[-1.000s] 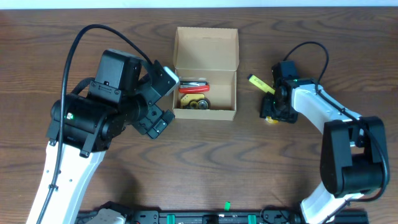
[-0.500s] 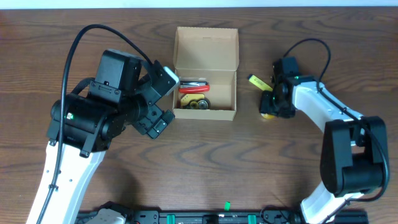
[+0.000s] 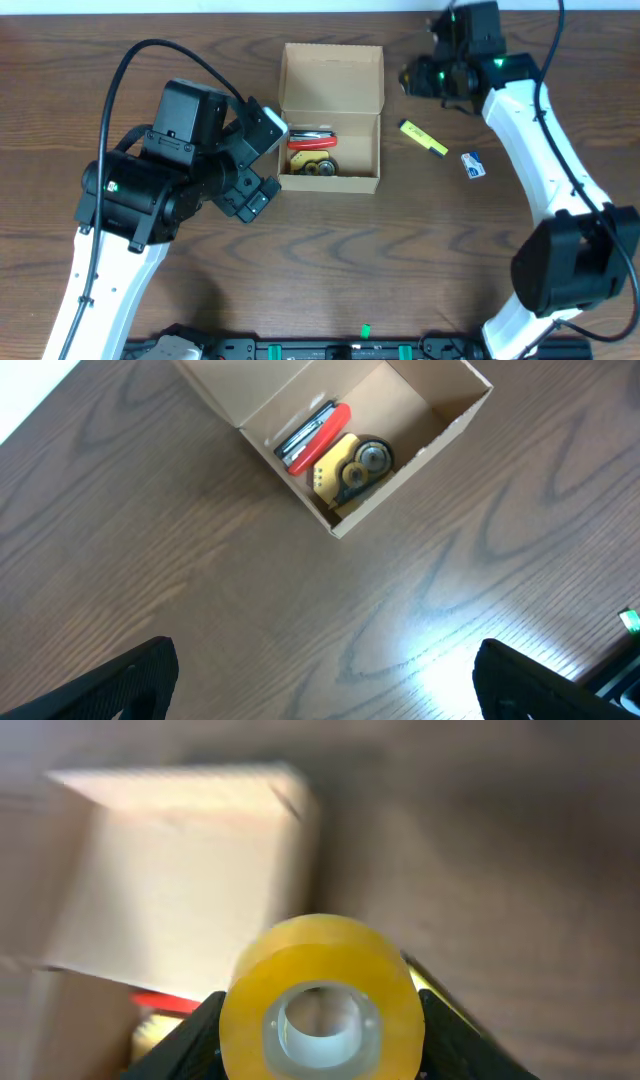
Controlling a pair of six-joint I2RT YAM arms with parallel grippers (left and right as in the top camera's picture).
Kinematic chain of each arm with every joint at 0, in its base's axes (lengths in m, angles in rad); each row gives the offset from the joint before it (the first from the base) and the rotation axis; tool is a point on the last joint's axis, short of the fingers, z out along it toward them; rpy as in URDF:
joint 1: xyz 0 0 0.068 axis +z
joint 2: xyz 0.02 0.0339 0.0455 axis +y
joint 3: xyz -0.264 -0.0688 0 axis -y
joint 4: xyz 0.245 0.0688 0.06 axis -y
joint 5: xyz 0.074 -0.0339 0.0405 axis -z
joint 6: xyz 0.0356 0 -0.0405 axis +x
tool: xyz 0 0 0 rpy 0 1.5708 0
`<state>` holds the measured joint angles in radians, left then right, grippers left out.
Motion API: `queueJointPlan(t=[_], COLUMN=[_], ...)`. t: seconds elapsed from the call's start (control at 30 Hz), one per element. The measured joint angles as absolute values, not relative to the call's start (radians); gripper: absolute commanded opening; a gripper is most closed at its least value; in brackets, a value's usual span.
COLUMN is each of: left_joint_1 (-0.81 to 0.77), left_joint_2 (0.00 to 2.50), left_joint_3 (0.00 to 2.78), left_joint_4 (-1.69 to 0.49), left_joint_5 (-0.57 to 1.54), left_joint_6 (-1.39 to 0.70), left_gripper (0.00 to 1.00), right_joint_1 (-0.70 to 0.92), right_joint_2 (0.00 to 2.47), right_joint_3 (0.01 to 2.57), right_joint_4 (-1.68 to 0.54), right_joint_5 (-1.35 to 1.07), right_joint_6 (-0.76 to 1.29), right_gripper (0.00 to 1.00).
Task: Pack container
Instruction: 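Lift the tape roll with the right gripper and carry it over the box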
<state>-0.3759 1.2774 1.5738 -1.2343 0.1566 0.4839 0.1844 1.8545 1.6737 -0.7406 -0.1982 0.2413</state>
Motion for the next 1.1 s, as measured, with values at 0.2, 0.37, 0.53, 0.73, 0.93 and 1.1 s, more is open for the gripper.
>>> queueJointPlan(t=[0.2,0.37,0.53,0.73,0.93,1.1], left_joint_1=[-0.376,-0.376,-0.376,-0.376,-0.376,-0.376], left_joint_2=[1.277,1.277,1.277,1.277,1.277,1.277], left_joint_3=[1.574,1.573,1.574,1.574,1.574,1.574], left_joint_4=[-1.234,-1.234,-1.234,-1.234,-1.234,-1.234], left_joint_5=[0.157,0.157,0.156,0.157,0.157,0.157], left_joint_6=[0.484,0.484,0.484,0.484,0.484,0.484], left_gripper=[0.95,0.95,0.95,0.95,0.95,0.95], right_joint_1=[0.327,0.405,0.418,0.438,0.465,0.467], right_joint_2=[1.854,1.855,1.855,1.887,2.011,2.054], right_joint_3=[1.806,1.808,1.808,1.808,1.809,1.809], right_joint_4=[-0.785,-0.888,-1.015,-1.076,-1.081,-1.085], right_joint_5=[-0.091,-0.06,-0.049,-0.045,-0.065,-0.079], right_joint_6=[0.134,0.094,0.082,0.079,0.139,0.187], right_gripper=[0.01,0.01,0.01,0.01,0.01,0.01])
